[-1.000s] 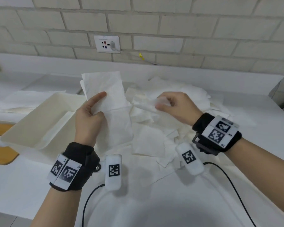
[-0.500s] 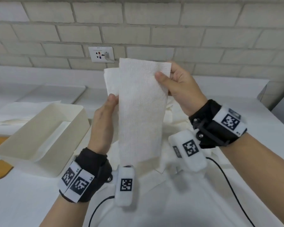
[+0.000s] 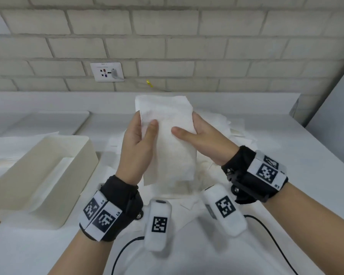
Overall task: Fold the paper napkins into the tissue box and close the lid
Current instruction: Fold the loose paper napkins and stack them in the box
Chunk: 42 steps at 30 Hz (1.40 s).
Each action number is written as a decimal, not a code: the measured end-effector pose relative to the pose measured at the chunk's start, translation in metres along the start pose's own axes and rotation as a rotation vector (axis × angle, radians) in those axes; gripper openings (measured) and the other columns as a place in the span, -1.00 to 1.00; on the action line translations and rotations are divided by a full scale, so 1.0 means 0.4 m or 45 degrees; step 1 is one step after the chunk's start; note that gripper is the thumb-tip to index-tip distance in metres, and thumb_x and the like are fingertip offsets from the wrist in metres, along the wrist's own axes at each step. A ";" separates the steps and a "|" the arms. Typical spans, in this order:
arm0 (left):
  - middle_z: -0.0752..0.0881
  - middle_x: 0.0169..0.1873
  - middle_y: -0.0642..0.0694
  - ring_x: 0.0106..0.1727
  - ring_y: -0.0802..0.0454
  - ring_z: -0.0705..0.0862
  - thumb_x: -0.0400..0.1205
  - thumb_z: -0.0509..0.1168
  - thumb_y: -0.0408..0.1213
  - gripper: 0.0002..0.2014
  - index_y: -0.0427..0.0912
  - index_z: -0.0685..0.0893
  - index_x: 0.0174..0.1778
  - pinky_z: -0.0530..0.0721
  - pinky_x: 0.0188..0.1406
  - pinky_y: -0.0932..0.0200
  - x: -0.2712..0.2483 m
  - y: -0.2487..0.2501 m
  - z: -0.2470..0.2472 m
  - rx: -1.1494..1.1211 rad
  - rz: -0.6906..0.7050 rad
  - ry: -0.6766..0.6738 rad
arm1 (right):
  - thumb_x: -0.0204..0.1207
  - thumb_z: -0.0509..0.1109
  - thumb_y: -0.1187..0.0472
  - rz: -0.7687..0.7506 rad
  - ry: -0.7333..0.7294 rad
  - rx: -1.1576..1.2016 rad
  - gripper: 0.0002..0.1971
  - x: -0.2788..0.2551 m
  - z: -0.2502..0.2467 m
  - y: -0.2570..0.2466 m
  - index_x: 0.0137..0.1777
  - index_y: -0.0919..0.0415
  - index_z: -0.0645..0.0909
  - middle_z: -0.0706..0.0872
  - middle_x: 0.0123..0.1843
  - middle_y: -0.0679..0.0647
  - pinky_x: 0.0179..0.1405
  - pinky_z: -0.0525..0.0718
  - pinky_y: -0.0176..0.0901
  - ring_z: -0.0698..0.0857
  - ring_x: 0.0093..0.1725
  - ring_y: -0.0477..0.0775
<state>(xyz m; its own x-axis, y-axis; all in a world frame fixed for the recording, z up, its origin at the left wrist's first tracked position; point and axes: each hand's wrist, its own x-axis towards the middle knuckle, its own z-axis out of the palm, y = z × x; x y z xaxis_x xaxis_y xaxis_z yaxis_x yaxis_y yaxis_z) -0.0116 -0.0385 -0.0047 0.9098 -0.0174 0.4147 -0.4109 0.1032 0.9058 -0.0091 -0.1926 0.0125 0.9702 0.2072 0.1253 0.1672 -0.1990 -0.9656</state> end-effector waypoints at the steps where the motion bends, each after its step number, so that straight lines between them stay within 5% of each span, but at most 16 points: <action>1: 0.61 0.31 -0.02 0.30 0.07 0.63 0.59 0.24 -0.25 -0.60 0.04 0.43 0.37 0.64 0.24 0.04 0.005 -0.004 0.004 0.006 0.008 -0.083 | 0.59 0.33 0.16 -0.017 0.034 0.015 -0.64 -0.009 -0.005 -0.002 0.33 -0.01 0.34 0.61 0.28 -0.14 0.31 0.57 -0.10 0.61 0.27 -0.16; 4: 0.43 0.50 0.03 0.41 0.17 0.54 0.49 0.36 -0.31 -0.16 0.06 0.02 0.60 0.62 0.29 0.11 0.018 -0.010 0.024 -0.005 -0.086 -0.340 | 0.58 0.33 0.31 -0.058 0.219 0.032 -0.64 -0.032 -0.028 -0.001 0.27 0.06 0.28 0.60 0.24 -0.04 0.30 0.59 0.05 0.62 0.25 -0.04; 8: 0.69 0.27 -0.06 0.19 0.05 0.73 0.36 0.44 -0.39 -0.27 -0.12 0.32 0.45 0.76 -0.01 0.13 0.031 -0.026 0.063 -0.080 -0.459 -0.551 | 0.60 0.26 0.37 -0.066 0.420 0.044 -0.66 -0.071 -0.059 0.012 0.21 0.01 0.25 0.59 0.17 -0.05 0.27 0.60 0.03 0.61 0.22 0.03; 10: 0.77 0.12 0.01 0.09 0.08 0.77 0.37 0.42 -0.40 -0.44 -0.03 0.51 0.30 0.78 -0.07 0.11 0.028 -0.035 0.086 0.020 -0.555 -0.759 | 0.65 0.19 0.34 0.034 0.447 -0.009 -0.66 -0.092 -0.074 0.025 0.32 0.06 0.21 0.57 0.10 -0.14 0.19 0.60 -0.14 0.61 0.13 -0.07; 12: 0.81 -0.03 0.09 -0.03 0.16 0.78 0.43 0.43 -0.47 -0.56 0.06 0.57 0.13 0.77 -0.12 0.20 0.018 -0.043 0.112 0.143 -0.592 -0.935 | 0.66 0.16 0.29 0.225 0.405 -0.070 -0.61 -0.113 -0.097 0.050 0.43 0.15 0.15 0.56 0.18 -0.03 0.21 0.61 -0.13 0.61 0.14 -0.03; 14: 0.77 0.01 0.05 -0.01 0.15 0.75 0.43 0.43 -0.48 -0.53 0.02 0.50 0.17 0.74 -0.06 0.22 0.009 -0.057 0.142 0.232 -0.618 -0.945 | 0.64 0.19 0.28 0.391 0.334 -0.147 -0.52 -0.137 -0.117 0.073 0.49 0.17 0.09 0.52 0.33 0.07 0.33 0.55 0.03 0.57 0.27 0.08; 16: 0.70 0.14 -0.03 0.12 0.05 0.71 0.31 0.41 -0.32 -0.39 -0.05 0.42 0.30 0.71 0.14 0.03 -0.004 -0.070 0.178 0.345 -0.576 -0.908 | 0.61 0.21 0.32 0.420 0.346 -0.167 -0.51 -0.168 -0.138 0.090 0.48 0.16 0.13 0.51 0.32 0.01 0.34 0.53 -0.01 0.55 0.29 0.04; 18: 0.67 0.17 -0.04 0.17 0.01 0.69 0.31 0.41 -0.27 -0.37 -0.09 0.39 0.32 0.68 0.20 -0.09 -0.012 -0.077 0.216 0.400 -0.530 -0.926 | 0.61 0.18 0.38 0.359 0.461 -0.190 -0.58 -0.195 -0.162 0.098 0.42 0.16 0.20 0.52 0.20 -0.06 0.21 0.54 -0.18 0.55 0.19 -0.03; 22: 0.61 0.09 0.04 0.09 0.10 0.66 0.56 0.32 -0.51 -0.45 -0.10 0.23 0.37 0.69 0.09 0.15 -0.022 -0.093 0.297 0.417 -0.519 -1.113 | 0.65 0.05 0.39 0.271 0.729 -0.198 -0.82 -0.233 -0.210 0.116 0.16 0.18 0.17 0.50 -0.08 -0.11 -0.25 0.50 -0.45 0.54 -0.10 -0.09; 24: 0.61 0.01 0.00 0.01 0.01 0.66 0.59 0.19 -0.58 -0.50 -0.07 0.17 0.32 0.67 0.00 0.10 -0.029 -0.098 0.342 0.419 -0.476 -1.138 | 0.68 0.01 0.36 0.321 0.799 -0.164 -0.87 -0.254 -0.228 0.130 0.12 0.18 0.14 0.46 -0.10 -0.09 -0.34 0.46 -0.48 0.49 -0.15 -0.10; 28: 0.60 -0.01 -0.14 -0.04 -0.09 0.65 0.61 0.10 -0.58 -0.61 -0.10 0.18 0.22 0.67 0.01 -0.12 -0.054 -0.120 0.433 0.420 -0.405 -1.067 | 0.68 -0.02 0.34 0.428 0.902 -0.144 -0.76 -0.289 -0.266 0.156 0.31 0.24 0.14 0.52 0.17 0.12 0.13 0.53 -0.08 0.55 0.13 0.11; 30: 0.56 0.08 -0.10 0.00 0.02 0.62 0.62 0.09 -0.57 -0.63 -0.12 0.17 0.21 0.66 -0.01 0.05 -0.053 -0.121 0.480 0.367 -0.336 -1.022 | 0.67 -0.02 0.36 0.363 1.012 -0.160 -0.80 -0.300 -0.295 0.152 0.26 0.26 0.15 0.55 0.04 0.07 0.21 0.53 0.00 0.58 0.11 0.18; 32: 0.49 0.19 -0.08 0.13 0.07 0.58 0.63 0.08 -0.59 -0.62 -0.12 0.15 0.23 0.61 0.05 0.23 -0.042 -0.112 0.530 0.245 -0.276 -1.013 | 0.67 -0.02 0.39 0.221 1.123 -0.143 -0.87 -0.306 -0.326 0.138 0.16 0.22 0.14 0.48 -0.08 -0.14 0.04 0.56 -0.31 0.57 -0.04 -0.07; 35: 0.42 0.28 -0.01 0.24 0.12 0.51 0.68 0.09 -0.54 -0.57 -0.15 0.11 0.38 0.57 0.08 0.38 -0.032 -0.111 0.592 0.110 -0.322 -1.090 | 0.68 -0.03 0.41 0.067 1.219 -0.110 -0.84 -0.314 -0.361 0.131 0.15 0.17 0.12 0.44 -0.01 -0.20 -0.17 0.47 -0.67 0.50 -0.09 -0.35; 39: 0.40 0.29 -0.05 0.15 0.17 0.51 0.69 0.02 -0.56 -0.56 -0.20 0.10 0.45 0.57 -0.06 0.51 -0.058 -0.161 0.634 0.131 -0.394 -1.142 | 0.67 -0.03 0.42 0.200 1.200 -0.164 -0.83 -0.339 -0.372 0.190 0.13 0.17 0.09 0.41 -0.03 -0.21 -0.19 0.46 -0.45 0.50 -0.10 -0.32; 42: 0.44 0.24 -0.10 0.02 0.20 0.53 0.69 -0.02 -0.57 -0.64 -0.19 0.15 0.36 0.57 -0.11 0.46 -0.080 -0.194 0.647 0.154 -0.423 -1.138 | 0.69 -0.03 0.37 0.331 1.183 -0.154 -0.89 -0.357 -0.373 0.227 0.12 0.18 0.12 0.45 -0.09 -0.14 -0.12 0.43 -0.29 0.52 -0.10 -0.12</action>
<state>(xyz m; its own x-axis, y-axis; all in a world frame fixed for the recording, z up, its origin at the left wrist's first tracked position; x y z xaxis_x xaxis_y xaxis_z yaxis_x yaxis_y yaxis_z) -0.0238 -0.3034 -0.0659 0.6207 -0.7841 0.0027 -0.1888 -0.1461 0.9711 -0.1065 -0.3833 -0.0589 0.7219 -0.6859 0.0913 -0.1058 -0.2398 -0.9650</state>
